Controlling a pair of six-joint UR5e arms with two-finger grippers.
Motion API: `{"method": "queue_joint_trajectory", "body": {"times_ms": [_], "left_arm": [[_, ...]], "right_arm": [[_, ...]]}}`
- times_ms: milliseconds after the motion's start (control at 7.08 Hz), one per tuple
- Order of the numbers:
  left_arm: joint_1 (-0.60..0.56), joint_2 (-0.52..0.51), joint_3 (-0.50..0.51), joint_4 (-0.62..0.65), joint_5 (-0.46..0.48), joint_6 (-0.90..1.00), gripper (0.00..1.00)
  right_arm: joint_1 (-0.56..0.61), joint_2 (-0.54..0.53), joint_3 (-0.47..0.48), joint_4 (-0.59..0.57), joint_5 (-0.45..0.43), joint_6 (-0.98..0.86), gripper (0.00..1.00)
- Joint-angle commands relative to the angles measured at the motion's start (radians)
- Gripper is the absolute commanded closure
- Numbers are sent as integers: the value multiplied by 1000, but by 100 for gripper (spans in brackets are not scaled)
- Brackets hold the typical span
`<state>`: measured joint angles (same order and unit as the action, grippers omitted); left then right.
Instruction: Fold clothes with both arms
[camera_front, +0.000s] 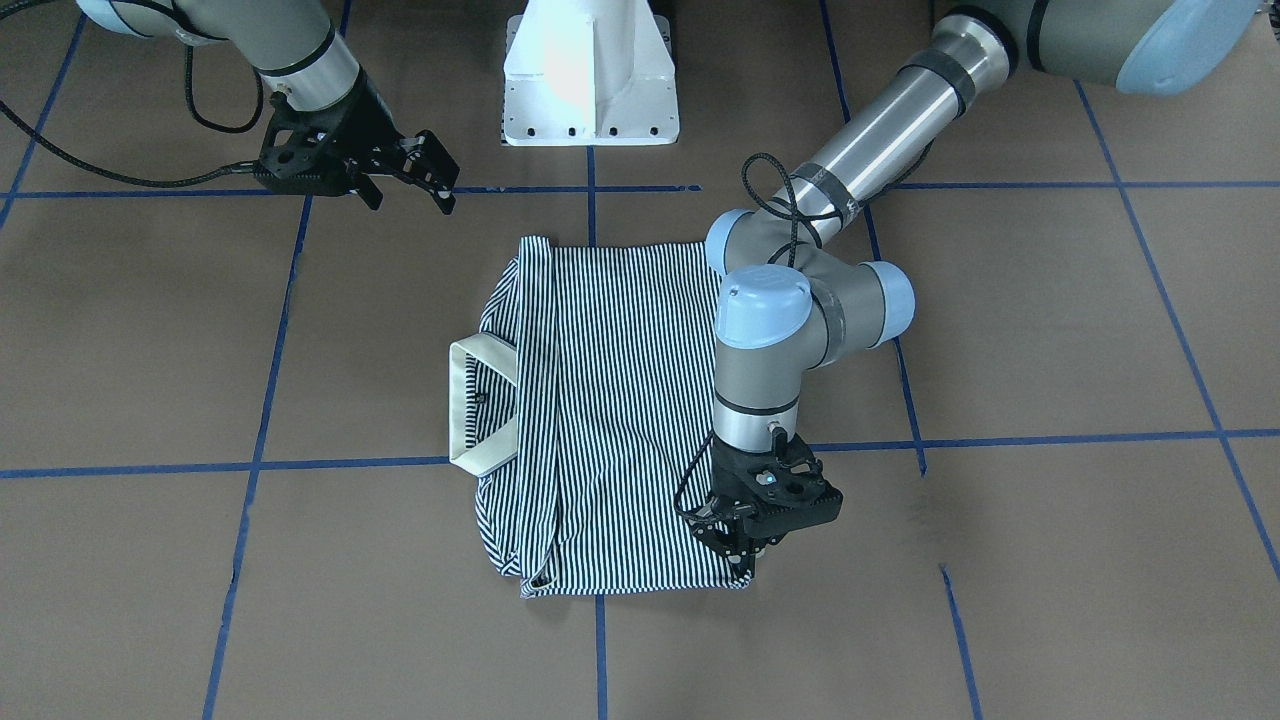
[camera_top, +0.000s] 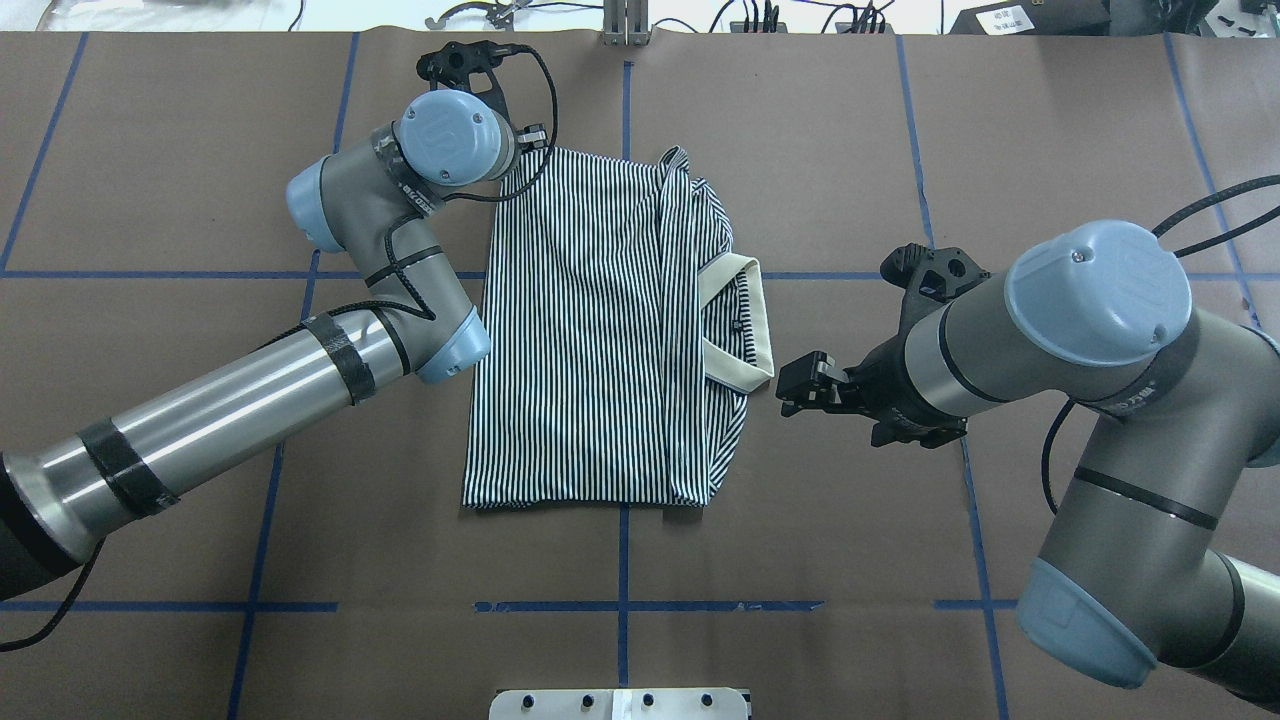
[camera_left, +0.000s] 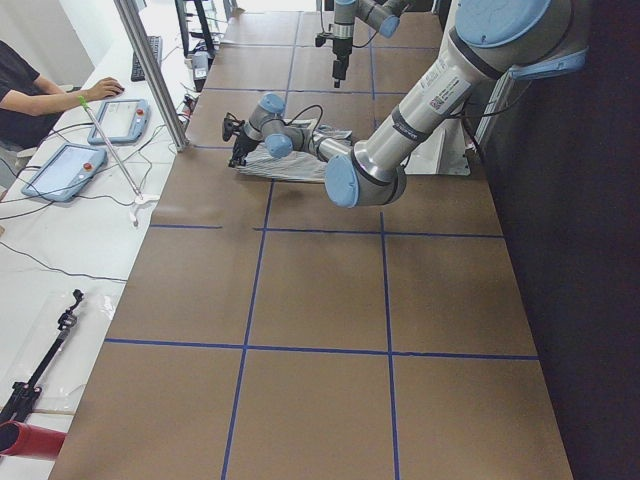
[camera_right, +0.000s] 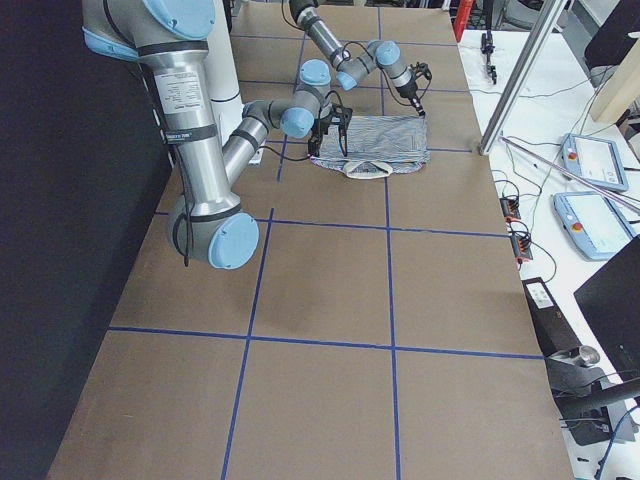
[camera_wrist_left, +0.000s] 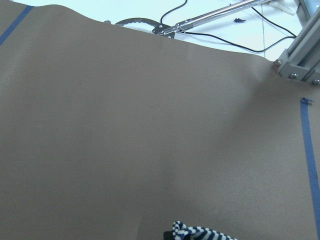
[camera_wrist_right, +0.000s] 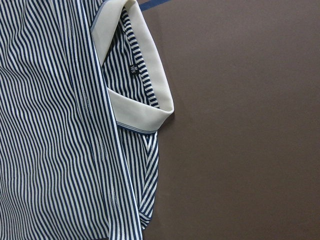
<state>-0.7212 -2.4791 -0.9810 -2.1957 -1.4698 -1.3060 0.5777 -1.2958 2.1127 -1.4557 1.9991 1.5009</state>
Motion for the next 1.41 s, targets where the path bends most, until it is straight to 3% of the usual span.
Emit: {"method": "queue_joint_trajectory", "body": {"times_ms": [0, 141, 424, 565, 848, 989, 1271], "left_arm": [[-30, -1, 15, -7, 26, 68, 0], [-49, -1, -4, -6, 11, 97, 0], [-67, 21, -69, 20, -134, 103, 0], [-66, 73, -194, 130, -209, 120, 0], [-66, 254, -562, 327, -242, 203, 0], [-55, 322, -714, 411, -288, 203, 0], [-37, 388, -896, 534, -340, 203, 0]], "right_arm": [[-4, 13, -8, -2, -35, -2, 0], [-13, 53, -29, -6, -78, -4, 0], [-16, 119, -132, -9, -89, -7, 0], [-16, 145, -166, -15, -103, -64, 0], [-24, 186, -206, -65, -109, -199, 0], [-39, 289, -274, -146, -121, -224, 0], [-79, 401, -411, -166, -169, -287, 0]]}}
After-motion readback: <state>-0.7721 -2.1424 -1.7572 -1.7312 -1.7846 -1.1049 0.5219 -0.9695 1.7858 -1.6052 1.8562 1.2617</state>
